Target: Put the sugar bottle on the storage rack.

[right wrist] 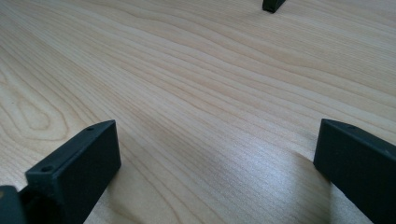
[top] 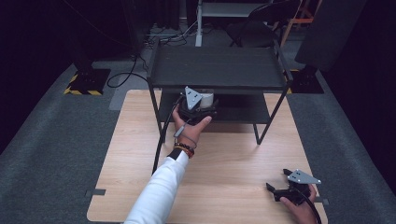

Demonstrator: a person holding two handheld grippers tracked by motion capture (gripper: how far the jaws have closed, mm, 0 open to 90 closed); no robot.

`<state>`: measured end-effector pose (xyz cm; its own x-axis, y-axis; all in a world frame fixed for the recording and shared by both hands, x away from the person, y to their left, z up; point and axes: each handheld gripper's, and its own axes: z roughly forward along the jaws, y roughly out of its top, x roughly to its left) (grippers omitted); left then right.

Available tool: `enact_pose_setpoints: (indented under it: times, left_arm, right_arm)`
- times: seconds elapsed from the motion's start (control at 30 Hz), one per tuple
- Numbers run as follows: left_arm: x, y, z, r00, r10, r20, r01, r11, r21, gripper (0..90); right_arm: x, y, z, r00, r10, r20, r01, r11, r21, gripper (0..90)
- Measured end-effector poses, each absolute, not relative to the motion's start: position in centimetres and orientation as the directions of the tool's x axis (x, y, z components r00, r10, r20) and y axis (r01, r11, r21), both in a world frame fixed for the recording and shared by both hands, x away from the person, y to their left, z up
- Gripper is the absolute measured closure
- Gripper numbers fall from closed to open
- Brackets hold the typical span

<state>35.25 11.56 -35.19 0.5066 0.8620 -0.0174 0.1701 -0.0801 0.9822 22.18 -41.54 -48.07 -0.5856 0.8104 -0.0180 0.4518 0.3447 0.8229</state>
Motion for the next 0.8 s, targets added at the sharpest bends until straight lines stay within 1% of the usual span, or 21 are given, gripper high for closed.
enact_pose_setpoints:
  times: [0.1,0.2,0.27,0.3,0.4,0.47,0.57,0.67,0.73,0.8]
  left_arm:
    - [35.0,12.5,-35.3,0.524,0.851,-0.037,0.182,-0.069,0.981,7.3]
    - [34.6,12.9,-35.2,0.522,0.852,-0.030,0.179,-0.075,0.981,4.7]
    - [34.3,13.2,-35.0,0.522,0.852,-0.022,0.176,-0.083,0.981,1.4]
    - [34.1,13.5,-34.5,0.530,0.848,-0.022,0.195,-0.096,0.976,0.6]
    - [33.8,13.9,-34.1,0.543,0.840,-0.014,0.209,-0.120,0.970,0.5]
    - [33.3,14.4,-34.1,0.552,0.834,-0.006,0.202,-0.127,0.971,0.3]
    - [32.8,15.5,-33.8,0.577,0.816,-0.005,0.213,-0.145,0.966,0.3]
    - [31.4,15.6,-33.9,0.551,0.832,0.066,0.194,-0.205,0.959,0.6]
    - [30.7,16.0,-34.2,0.551,0.831,0.082,0.189,-0.220,0.957,0.6]
    - [30.4,16.9,-34.7,0.566,0.823,0.040,0.210,-0.191,0.959,1.4]
  right_arm:
    - [22.2,-41.5,-48.1,-0.585,0.811,-0.017,0.452,0.344,0.823,0.3]
    - [22.2,-41.5,-48.1,-0.585,0.810,-0.017,0.452,0.344,0.823,0.3]
    - [22.2,-41.5,-48.1,-0.585,0.811,-0.019,0.451,0.345,0.823,0.3]
    - [22.2,-41.5,-48.1,-0.585,0.811,-0.018,0.452,0.344,0.823,0.3]
    - [22.2,-41.5,-48.1,-0.585,0.810,-0.018,0.452,0.345,0.823,0.3]
    - [22.2,-41.5,-48.1,-0.585,0.811,-0.018,0.452,0.345,0.823,0.3]
    - [22.2,-41.5,-48.1,-0.585,0.811,-0.018,0.452,0.344,0.823,0.3]
    - [22.2,-41.5,-48.1,-0.584,0.811,-0.018,0.453,0.344,0.823,0.3]
    - [22.2,-41.5,-48.1,-0.584,0.811,-0.018,0.453,0.344,0.823,0.3]
    - [22.2,-41.5,-48.1,-0.584,0.811,-0.018,0.453,0.344,0.823,0.3]
